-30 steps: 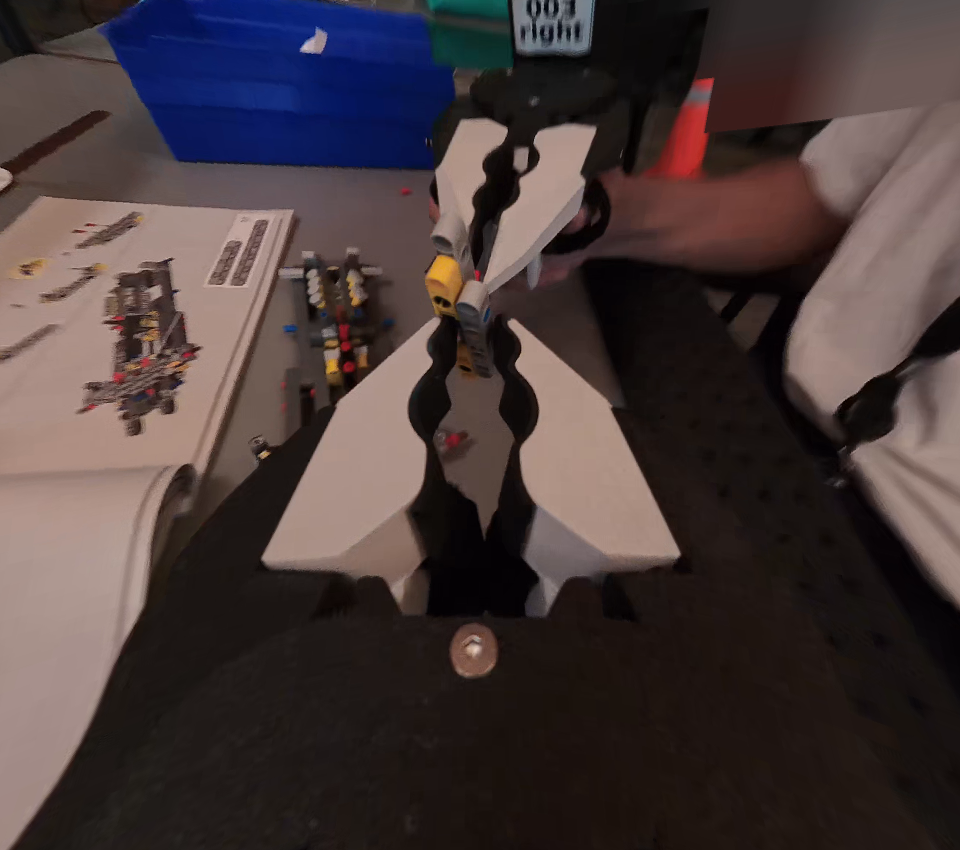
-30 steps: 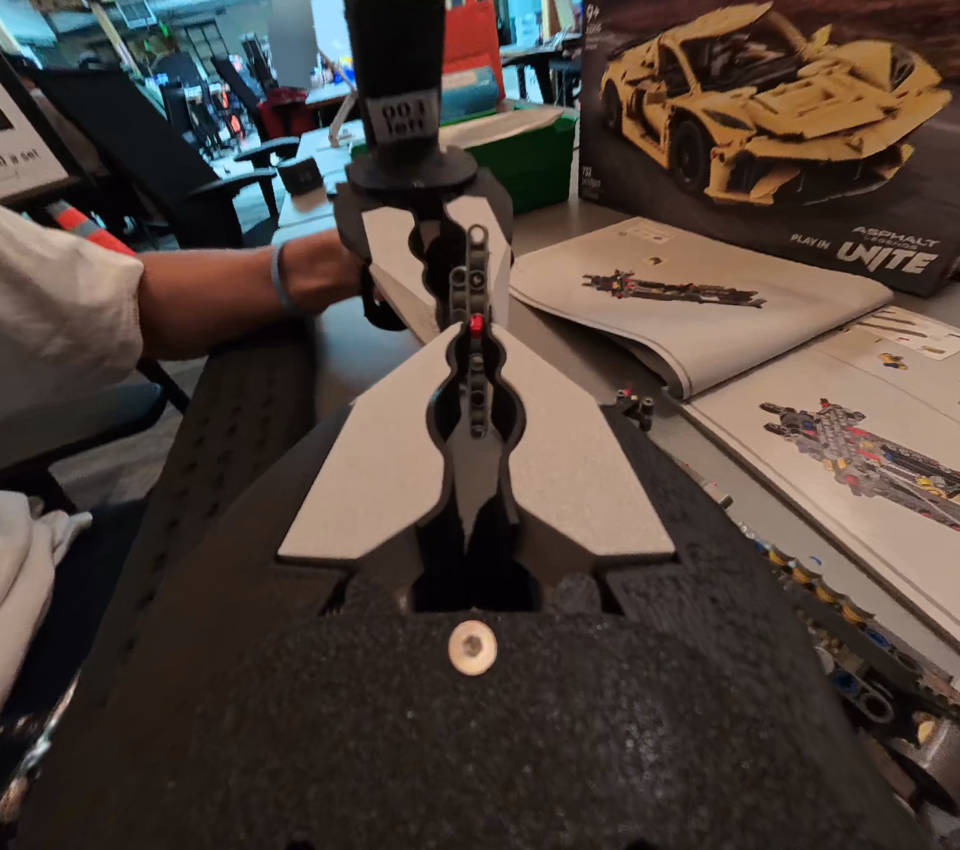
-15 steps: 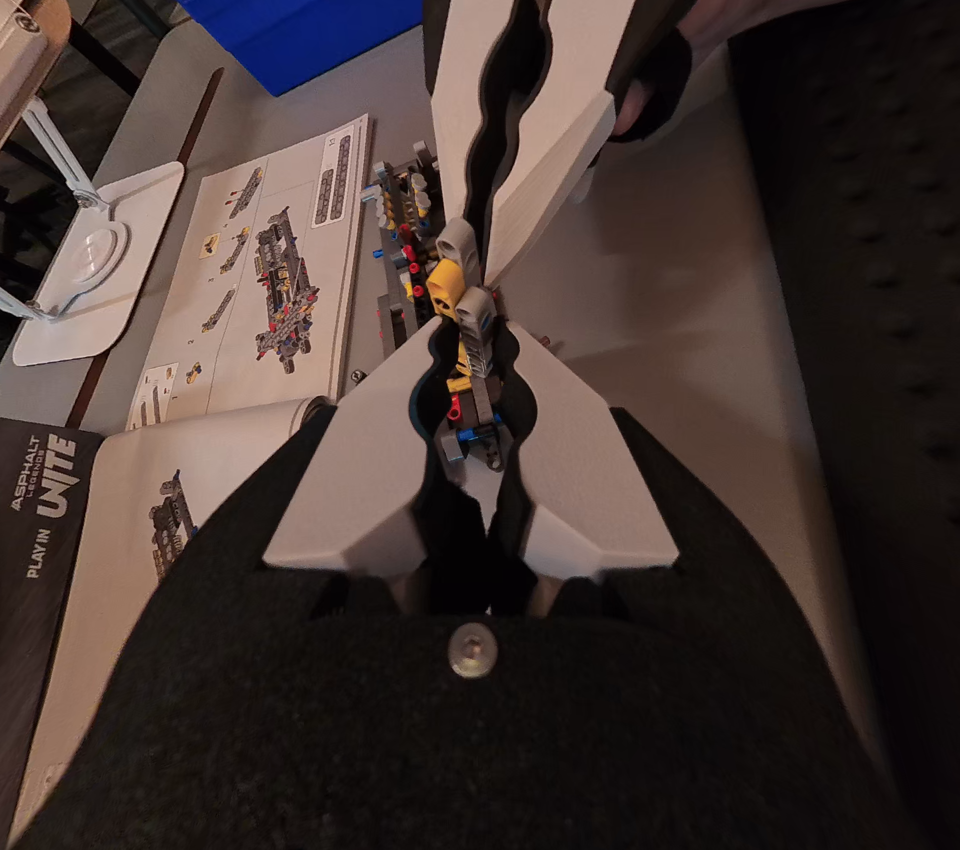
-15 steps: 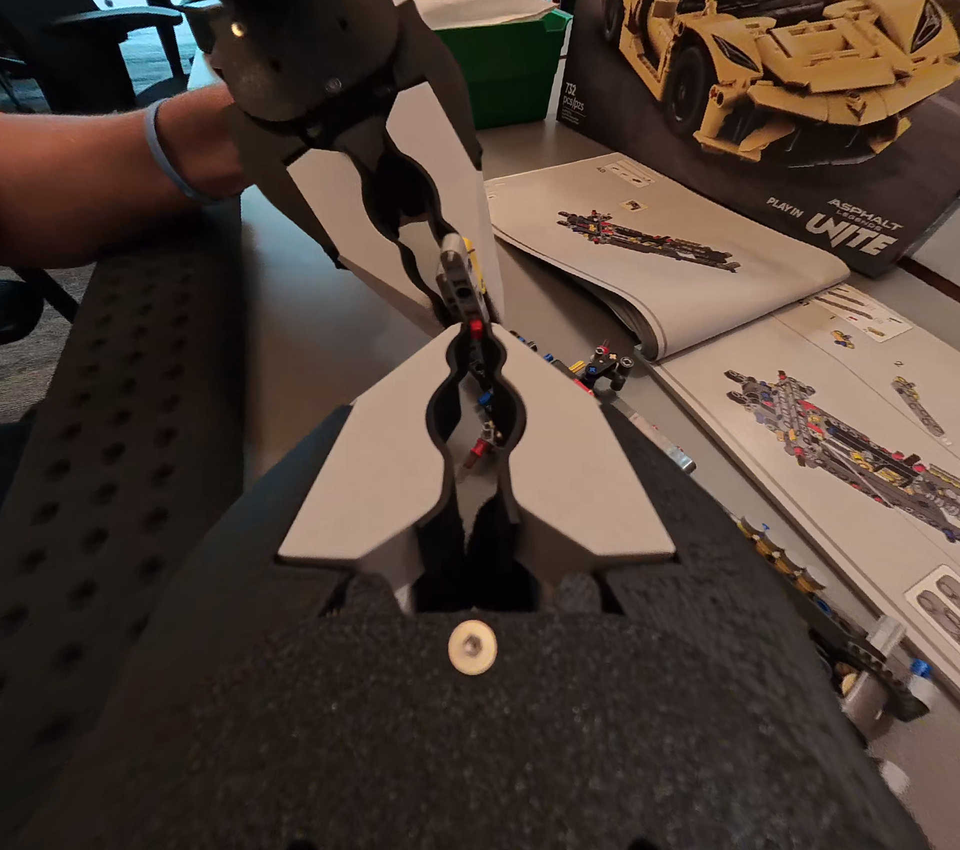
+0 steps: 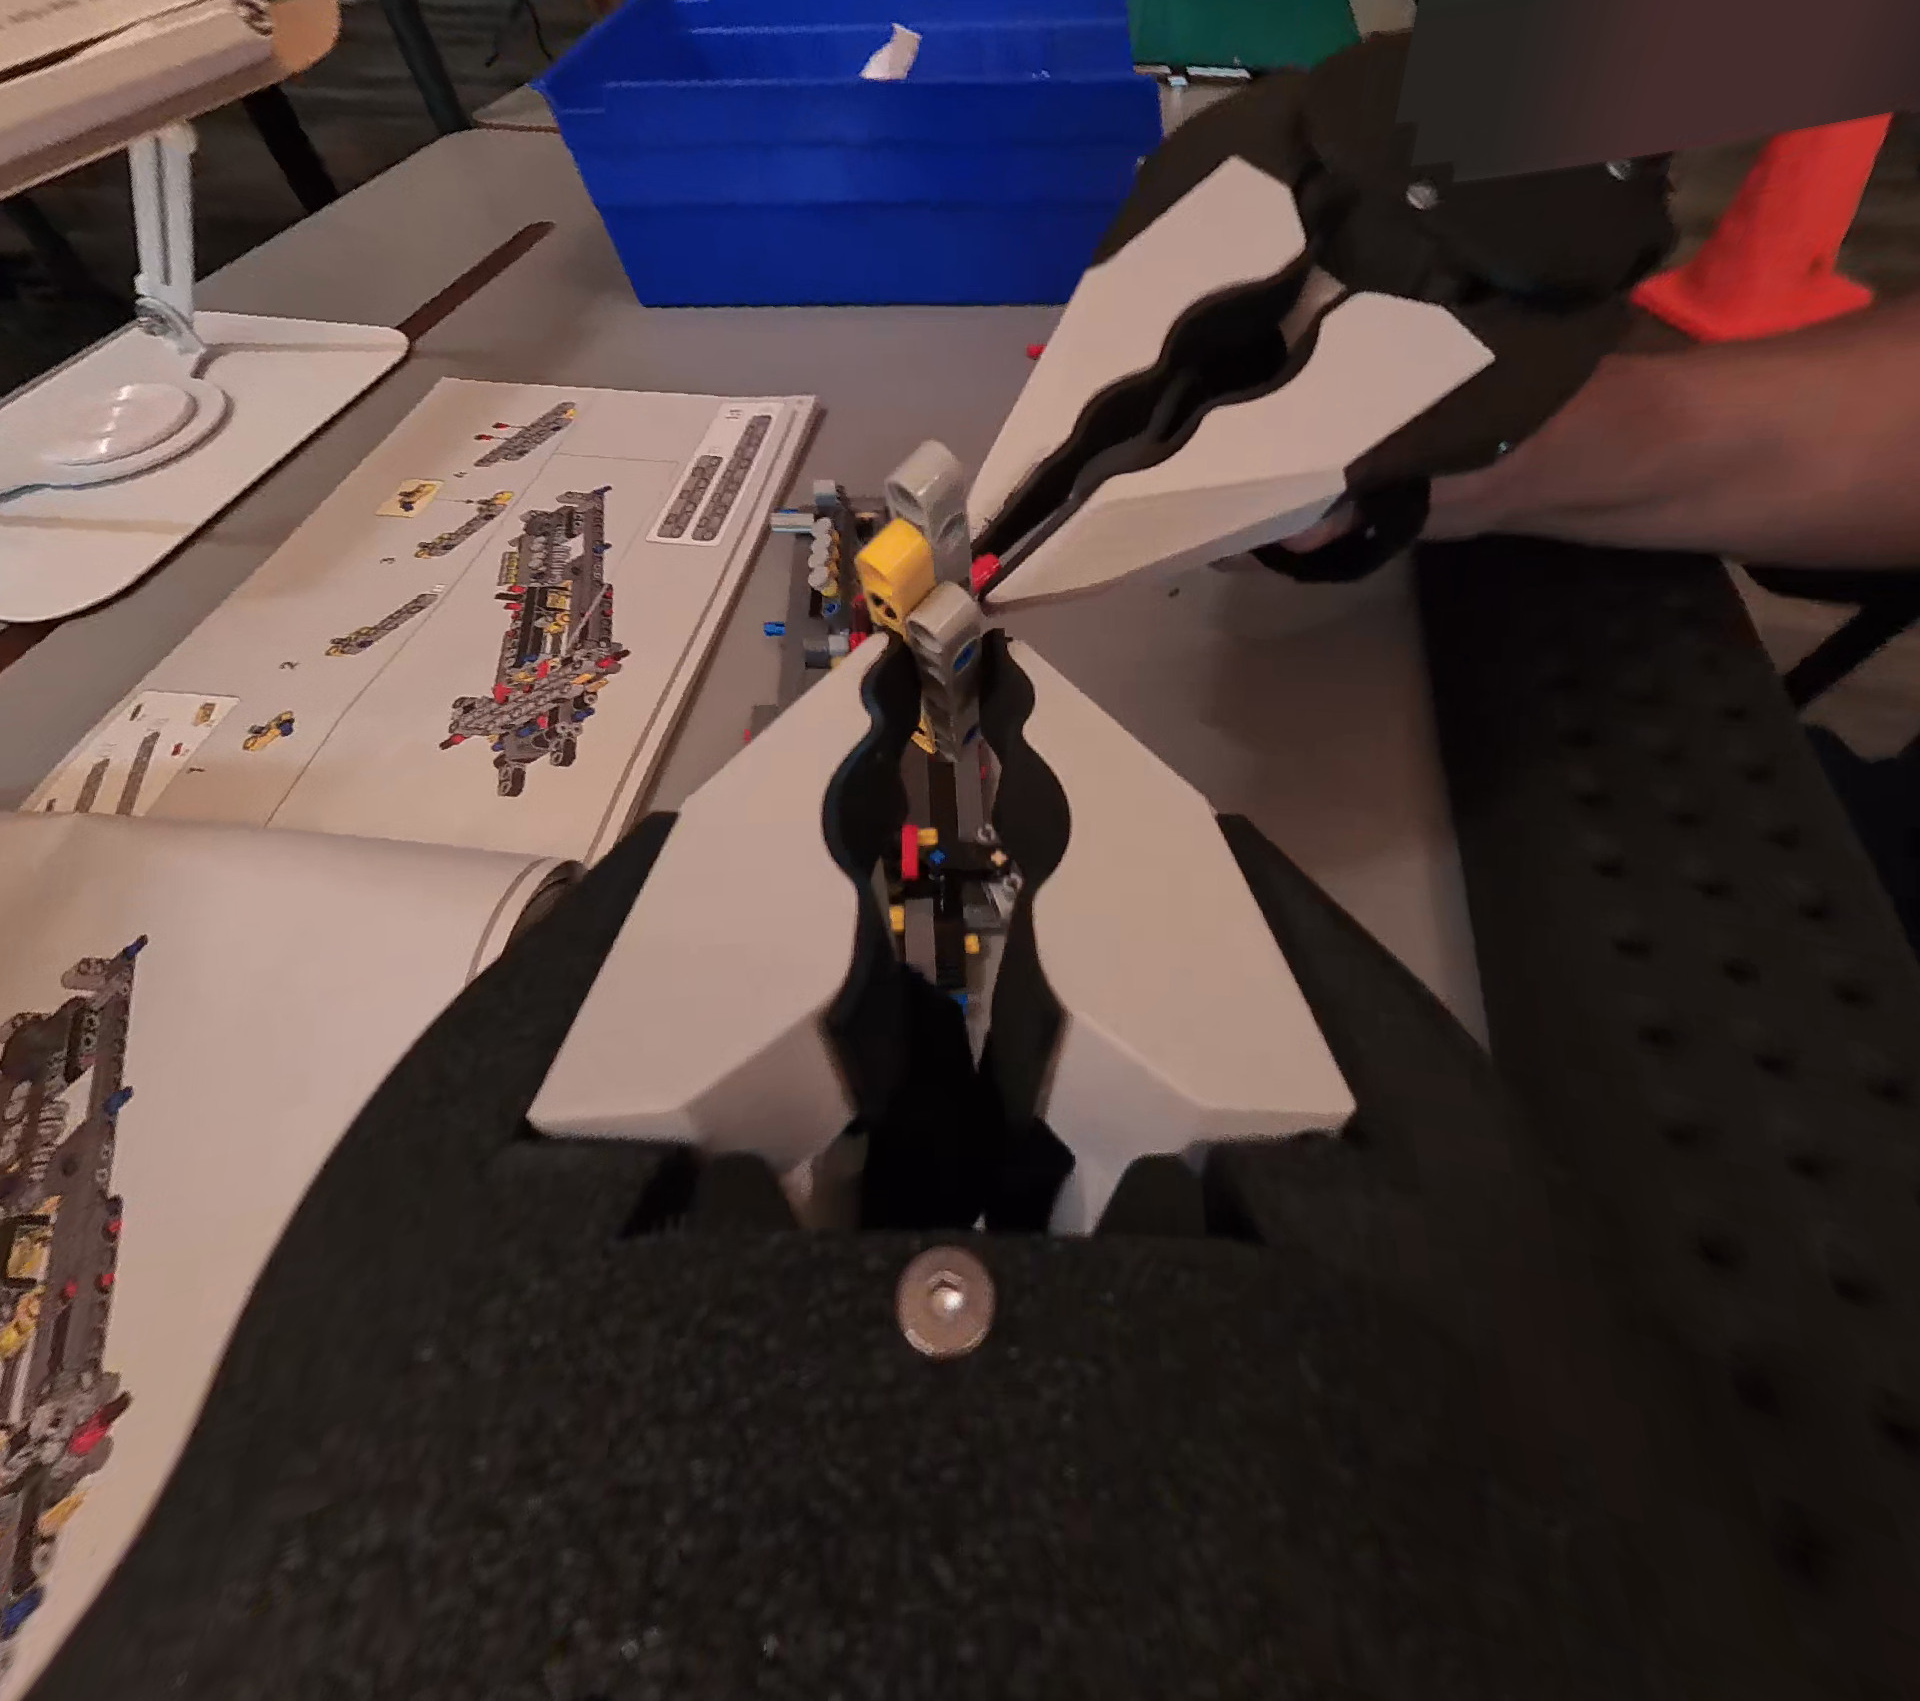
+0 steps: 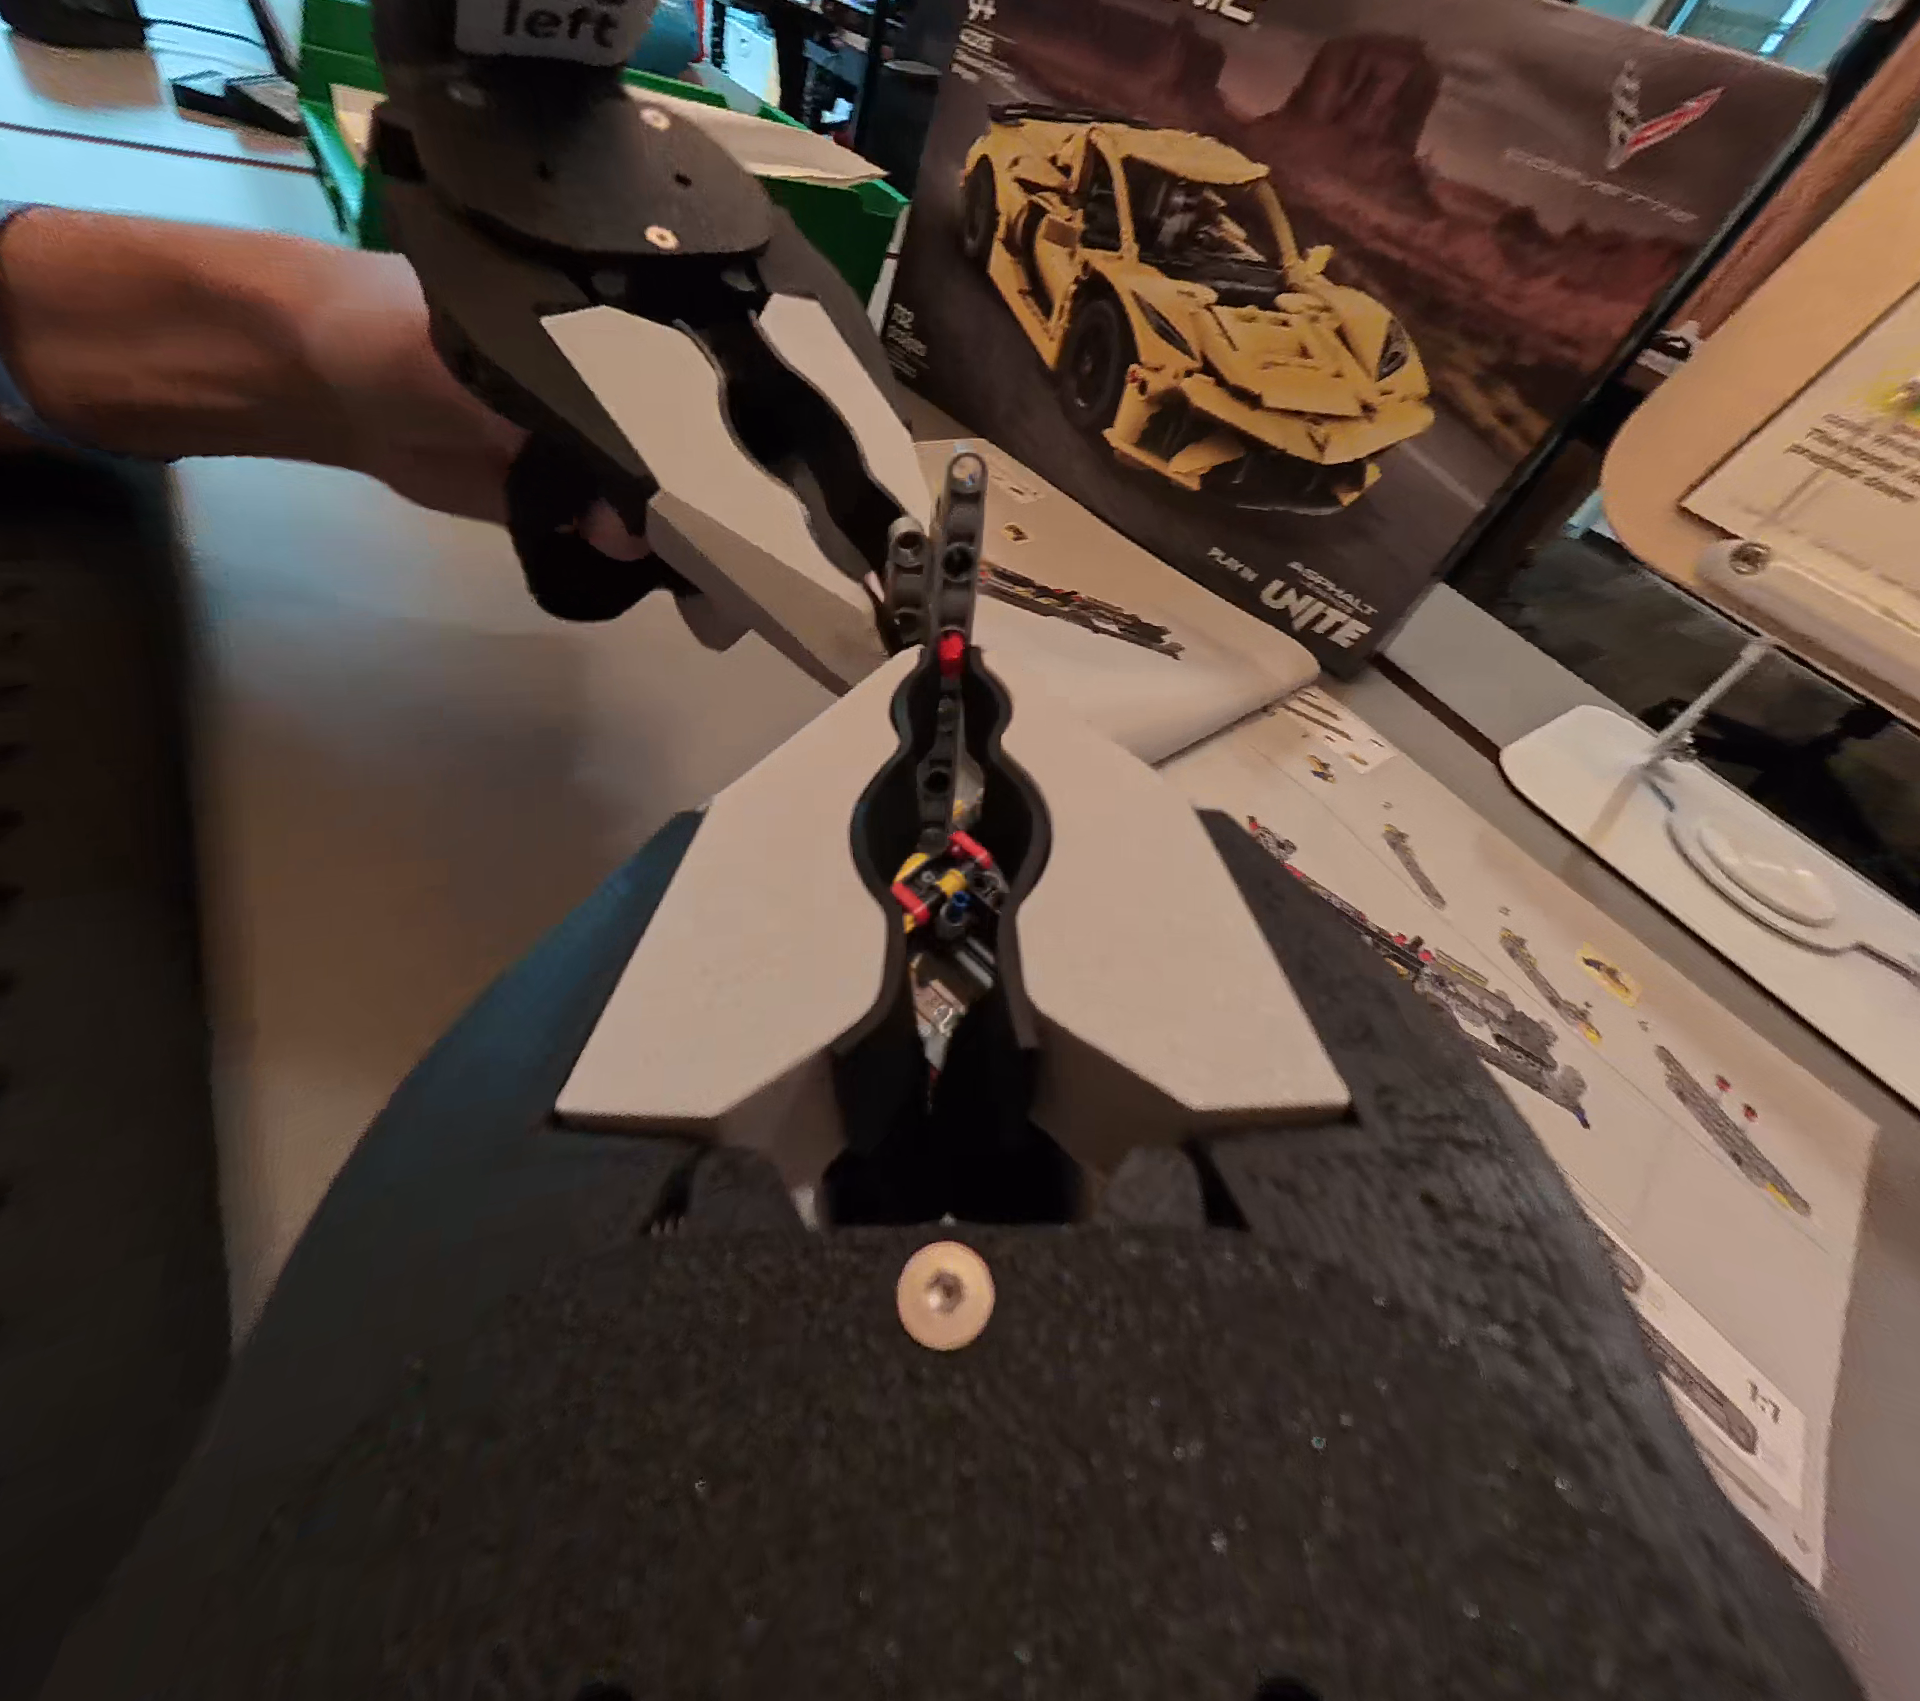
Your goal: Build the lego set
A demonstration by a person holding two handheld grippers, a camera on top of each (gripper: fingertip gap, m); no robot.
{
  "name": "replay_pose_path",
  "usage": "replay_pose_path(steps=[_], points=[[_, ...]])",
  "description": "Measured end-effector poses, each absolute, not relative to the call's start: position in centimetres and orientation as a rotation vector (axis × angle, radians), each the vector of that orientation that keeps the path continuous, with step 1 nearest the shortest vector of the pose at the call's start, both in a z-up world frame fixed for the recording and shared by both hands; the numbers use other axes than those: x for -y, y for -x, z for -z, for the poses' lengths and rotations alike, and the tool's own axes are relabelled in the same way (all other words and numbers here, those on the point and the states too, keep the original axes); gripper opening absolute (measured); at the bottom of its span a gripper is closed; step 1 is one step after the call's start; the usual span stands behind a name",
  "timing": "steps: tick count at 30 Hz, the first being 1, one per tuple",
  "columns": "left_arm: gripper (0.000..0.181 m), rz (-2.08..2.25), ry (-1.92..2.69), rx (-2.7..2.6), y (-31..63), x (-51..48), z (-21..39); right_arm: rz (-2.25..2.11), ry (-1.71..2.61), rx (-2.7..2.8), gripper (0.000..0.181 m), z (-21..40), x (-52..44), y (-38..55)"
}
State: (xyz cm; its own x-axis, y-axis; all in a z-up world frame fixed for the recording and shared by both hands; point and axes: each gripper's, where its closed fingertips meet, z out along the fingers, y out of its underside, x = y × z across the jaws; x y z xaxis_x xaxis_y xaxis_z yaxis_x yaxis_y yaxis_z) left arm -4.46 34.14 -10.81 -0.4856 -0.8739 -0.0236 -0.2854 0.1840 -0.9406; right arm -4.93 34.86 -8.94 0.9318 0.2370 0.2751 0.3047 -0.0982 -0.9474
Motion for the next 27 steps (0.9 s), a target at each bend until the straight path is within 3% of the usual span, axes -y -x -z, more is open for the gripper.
replay_pose_path(steps=[17,21,24,27], points=[[0.009,0.986,0.866,-1.955,4.9,-34.4,11.7,-0.126,1.747,0.407,0.003,10.1,-34.7,5.6],[0.009,1.181,0.891,-1.924,5.1,-33.9,10.7,-0.313,1.703,0.350,0.006,9.1,-34.3,5.8],[0.010,1.430,0.903,-1.889,5.7,-33.0,9.3,-0.622,1.642,0.262,0.025,7.7,-33.7,6.1],[0.010,1.695,0.814,-1.866,7.2,-30.9,7.3,-0.970,1.543,0.244,0.027,6.0,-32.5,7.5]])
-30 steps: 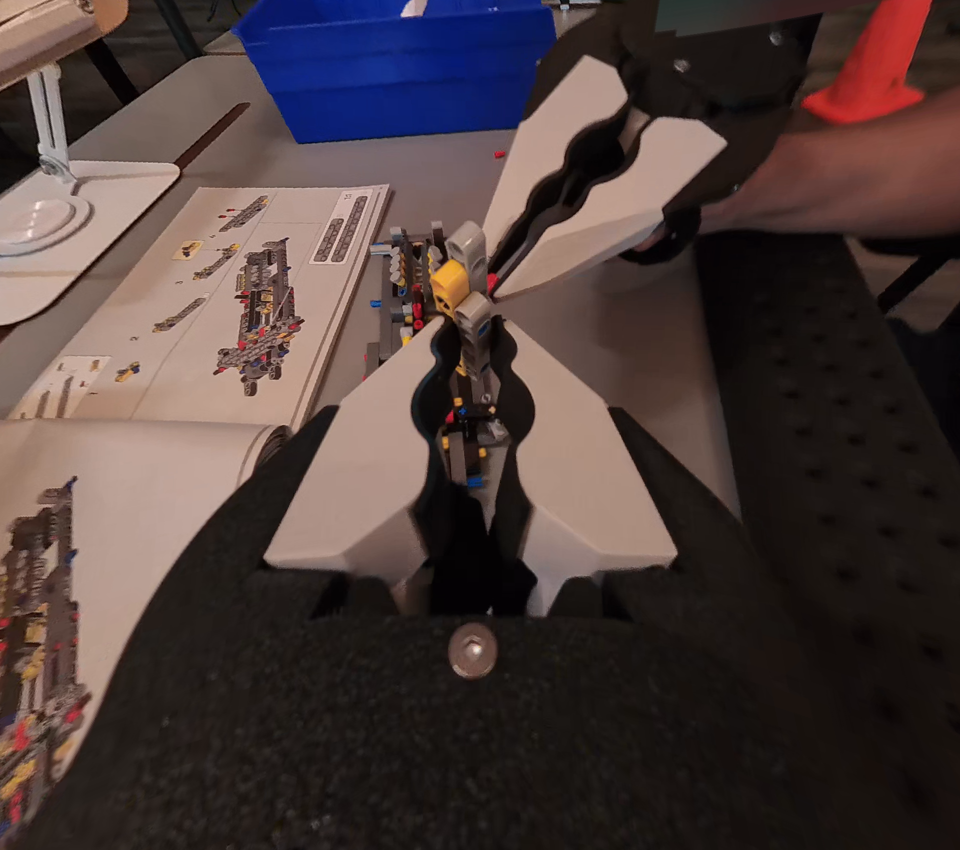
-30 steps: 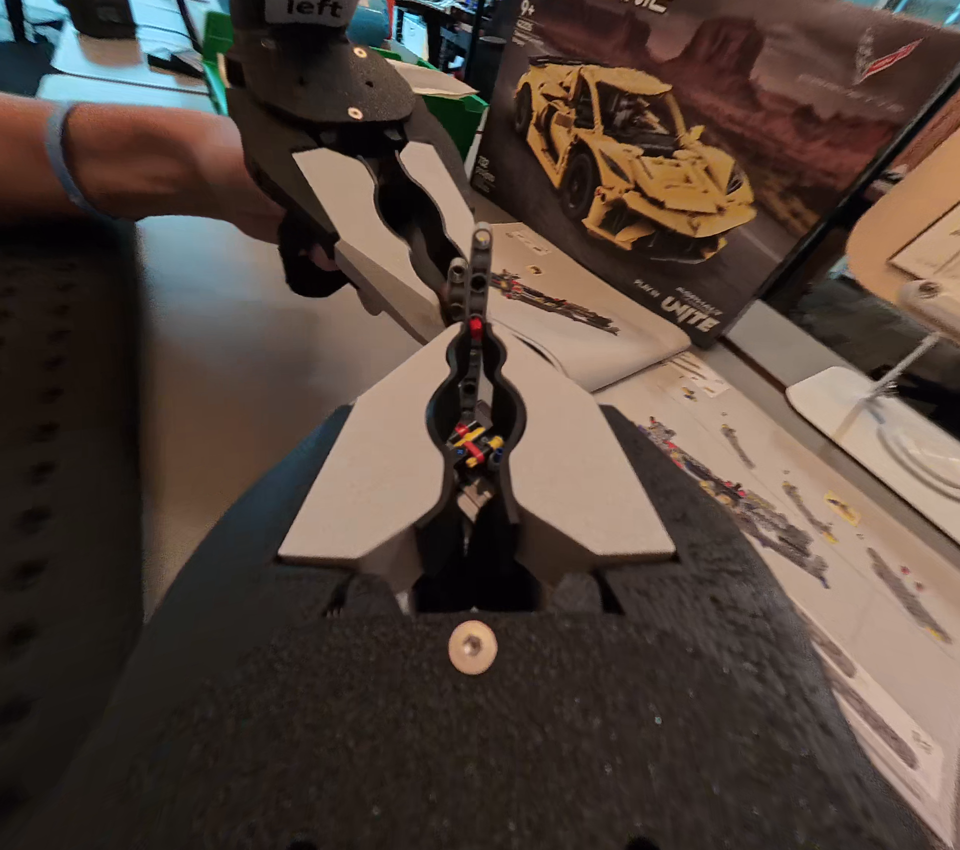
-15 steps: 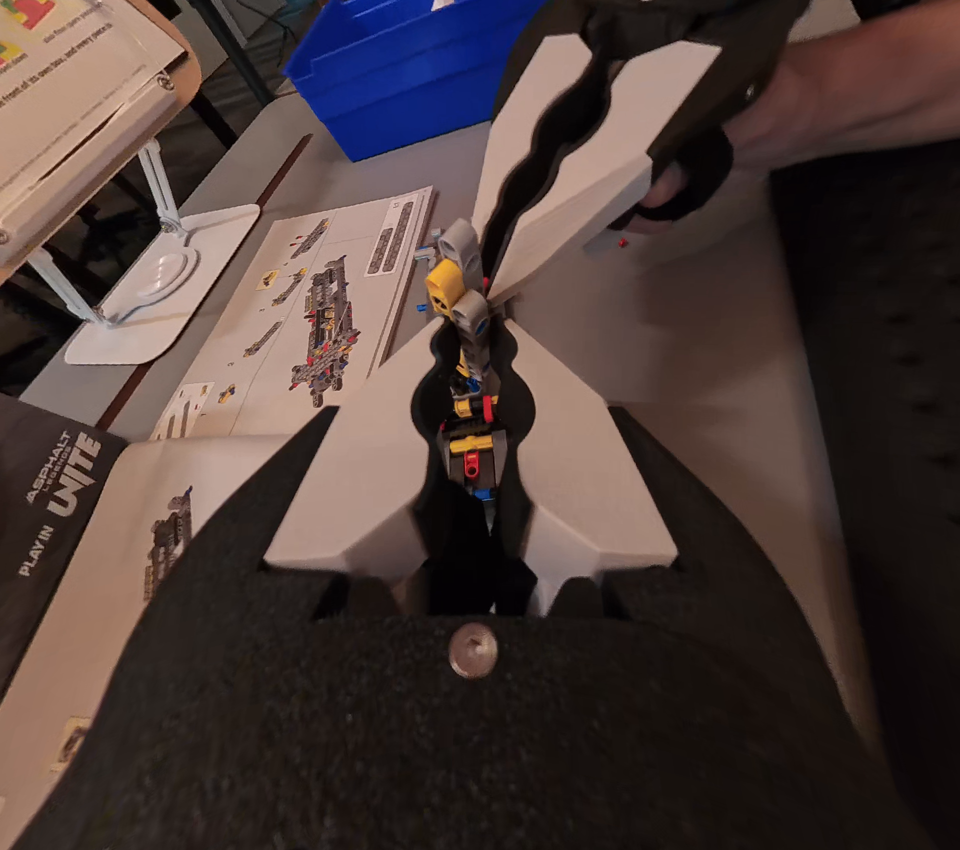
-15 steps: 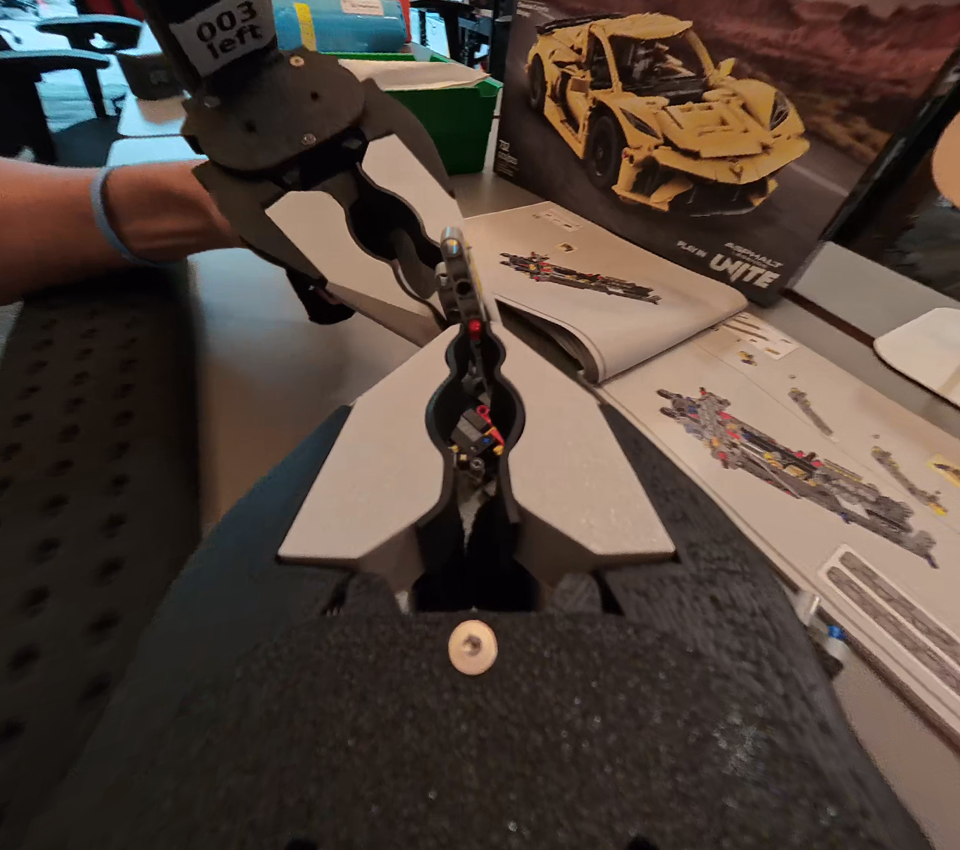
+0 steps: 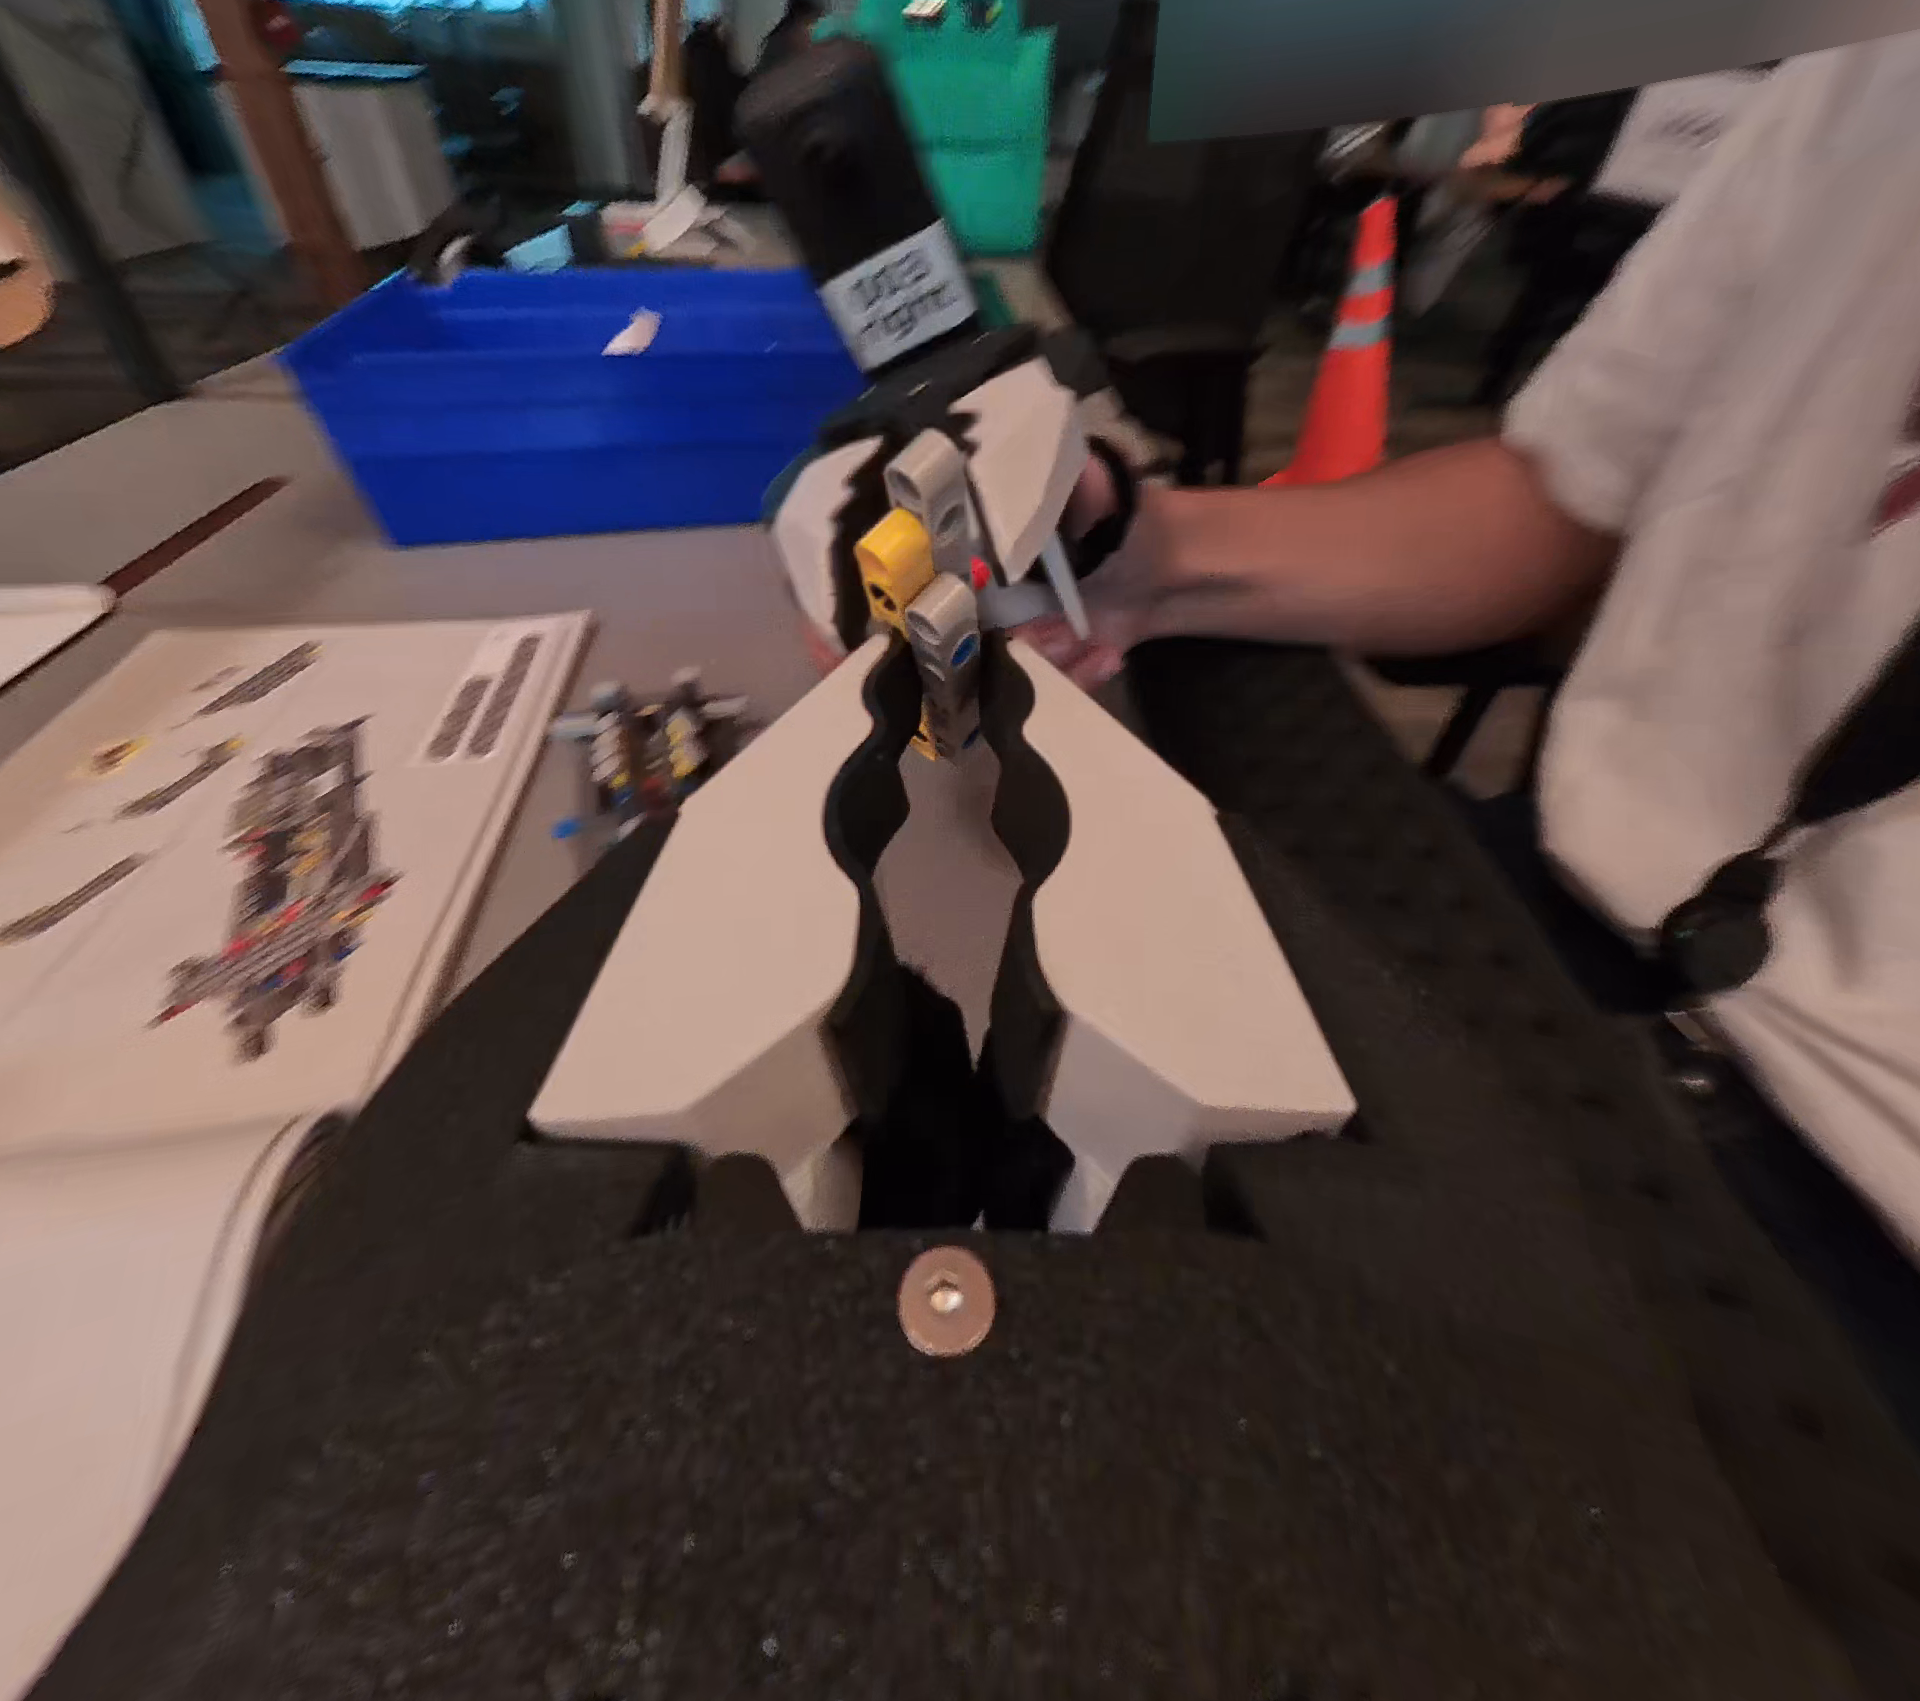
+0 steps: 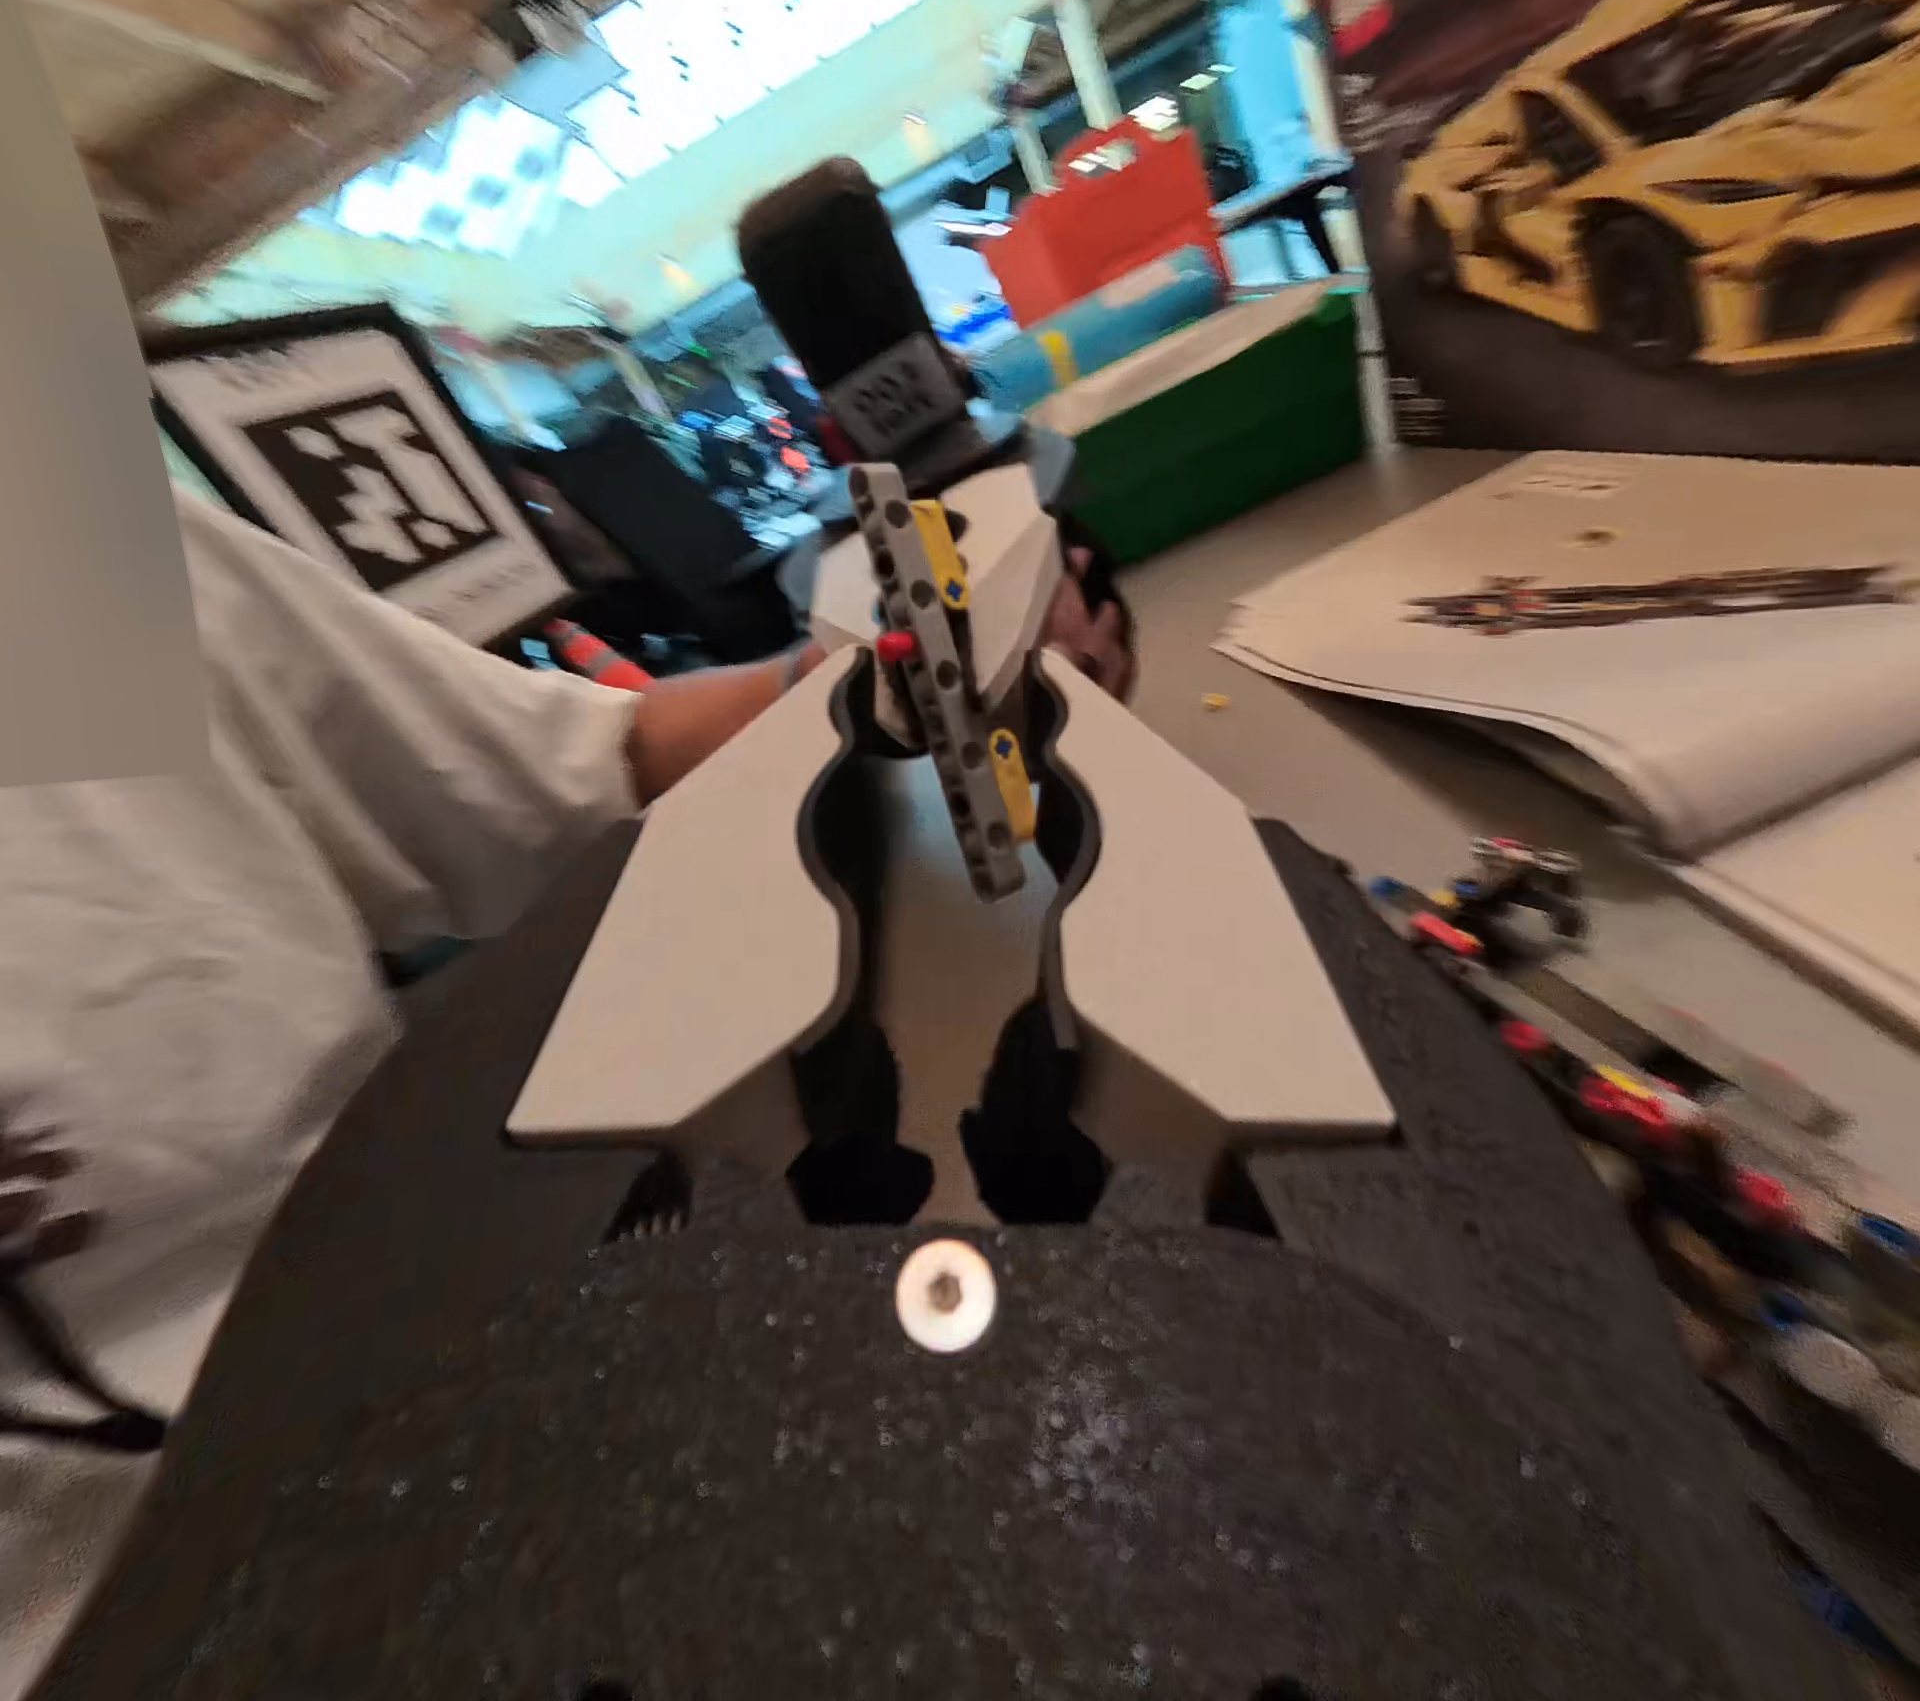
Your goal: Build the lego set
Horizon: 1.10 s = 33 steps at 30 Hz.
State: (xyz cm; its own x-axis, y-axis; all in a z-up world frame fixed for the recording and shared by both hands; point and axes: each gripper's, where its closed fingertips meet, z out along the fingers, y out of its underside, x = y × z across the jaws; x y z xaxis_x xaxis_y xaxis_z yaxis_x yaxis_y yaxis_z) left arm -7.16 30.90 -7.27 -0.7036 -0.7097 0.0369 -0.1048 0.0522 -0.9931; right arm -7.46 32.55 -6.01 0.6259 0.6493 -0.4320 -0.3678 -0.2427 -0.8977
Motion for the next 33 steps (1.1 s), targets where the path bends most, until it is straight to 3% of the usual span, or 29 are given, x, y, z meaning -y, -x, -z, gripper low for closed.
replay_pose_path(steps=[4,10,24,33], points=[[0.010,1.878,0.726,-1.873,8.7,-29.0,5.9,-1.209,1.470,0.277,0.031,4.8,-31.2,8.9],[0.010,1.837,0.726,-1.900,8.8,-28.7,6.1,-1.220,1.474,0.325,0.028,4.9,-30.8,9.3],[0.010,1.733,0.773,-1.933,8.2,-29.1,7.4,-1.099,1.545,0.368,0.022,6.2,-31.3,8.9],[0.009,1.996,1.013,-1.659,6.6,-33.7,5.3,-0.903,1.554,0.232,0.027,6.1,-32.9,6.3]])
